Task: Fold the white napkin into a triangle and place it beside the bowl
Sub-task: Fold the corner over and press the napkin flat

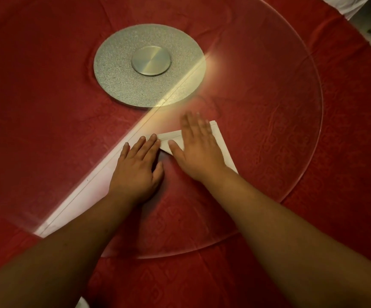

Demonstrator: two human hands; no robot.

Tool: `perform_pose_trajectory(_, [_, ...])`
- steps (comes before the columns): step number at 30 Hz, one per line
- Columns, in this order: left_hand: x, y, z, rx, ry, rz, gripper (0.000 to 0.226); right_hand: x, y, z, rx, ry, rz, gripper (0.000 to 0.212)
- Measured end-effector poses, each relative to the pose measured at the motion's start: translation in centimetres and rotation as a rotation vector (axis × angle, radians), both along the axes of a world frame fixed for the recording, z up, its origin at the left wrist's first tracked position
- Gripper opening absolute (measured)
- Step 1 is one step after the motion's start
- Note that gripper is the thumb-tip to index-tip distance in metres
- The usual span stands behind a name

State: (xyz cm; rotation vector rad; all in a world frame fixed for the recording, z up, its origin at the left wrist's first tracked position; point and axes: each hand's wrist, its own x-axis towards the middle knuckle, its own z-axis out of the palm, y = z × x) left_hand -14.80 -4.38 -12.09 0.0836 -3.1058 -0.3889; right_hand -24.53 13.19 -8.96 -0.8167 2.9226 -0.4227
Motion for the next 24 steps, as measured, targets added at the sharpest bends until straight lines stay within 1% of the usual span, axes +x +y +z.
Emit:
perform_pose_trajectory(3, [0.0, 0.0, 0.0, 0.002, 0.013, 0.000, 0.065, -1.4, -0.8, -1.4, 0.125, 0.003, 0.183, 0.078])
perform_pose_trajectory(4, [0.0, 0.0, 0.0, 0.000, 0.018, 0.001, 0.066, -1.6, -0.6, -1.9, 0.162, 0.013, 0.216, 0.077])
perform_pose_trajectory(6, [-0.1, 0.0, -0.1, -0.003, 0.018, 0.006, 0.066, -2.1, 0.0, -2.4, 0.174, 0.015, 0.227, 0.076])
perform_pose_trajectory(9, [-0.1, 0.0, -0.3, -0.007, 0.013, 0.005, 0.067, -3.4, 1.7, -2.5, 0.179, 0.005, 0.153, 0.075])
perform_pose_trajectory(13, [-0.1, -0.1, -0.4, 0.001, 0.007, 0.007, 0.067, -5.6, 5.0, -2.4, 0.201, -0.028, -0.035, 0.072])
perform_pose_trajectory(21, [-0.1, -0.2, 0.0, 0.021, 0.002, 0.013, 0.066, -5.8, 5.1, -2.2, 0.190, -0.020, -0.059, 0.066])
perform_pose_trajectory(24, [-0.3, -0.6, 0.2, 0.026, -0.001, 0.012, 0.065, -5.5, 5.0, -1.6, 0.135, 0.014, -0.073, 0.060])
